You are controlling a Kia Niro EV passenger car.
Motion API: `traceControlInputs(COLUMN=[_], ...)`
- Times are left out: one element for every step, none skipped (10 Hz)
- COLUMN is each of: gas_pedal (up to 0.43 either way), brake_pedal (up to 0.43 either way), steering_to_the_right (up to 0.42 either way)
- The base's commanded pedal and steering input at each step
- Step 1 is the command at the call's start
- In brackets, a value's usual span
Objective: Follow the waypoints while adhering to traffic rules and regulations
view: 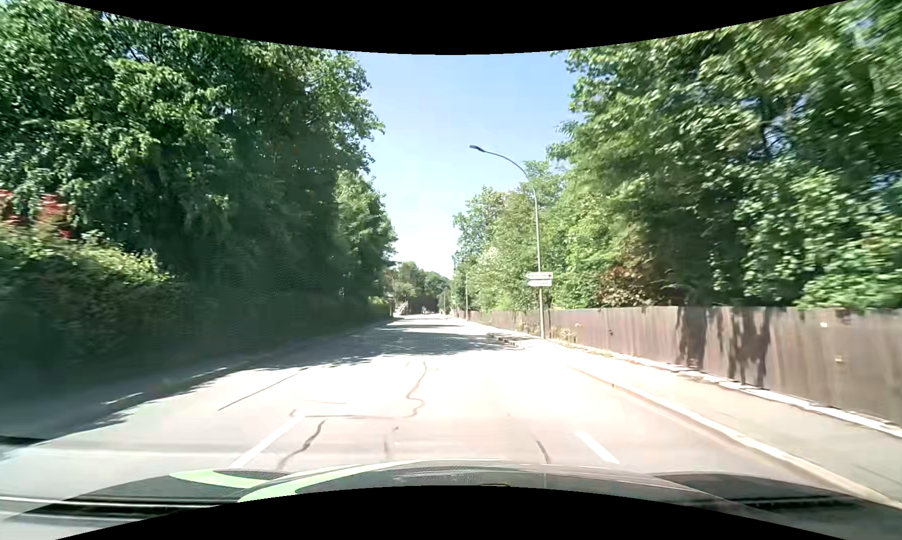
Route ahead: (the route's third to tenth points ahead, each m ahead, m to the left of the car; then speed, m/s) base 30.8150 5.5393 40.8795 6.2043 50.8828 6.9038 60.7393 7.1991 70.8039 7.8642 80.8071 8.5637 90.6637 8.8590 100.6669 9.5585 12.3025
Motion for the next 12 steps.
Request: traceControlInputs(gas_pedal=[0.22,0.22,0.22,0.22,0.22,0.22,0.22,0.22,0.22,0.22,0.22,0.22], brake_pedal=[0.0,0.0,0.0,0.0,0.0,0.0,0.0,0.0,0.0,0.0,0.0,0.0], steering_to_the_right=[-0.02,-0.019,-0.016,-0.012,-0.01,-0.009,-0.009,-0.008,-0.006,-0.006,-0.006,-0.005])
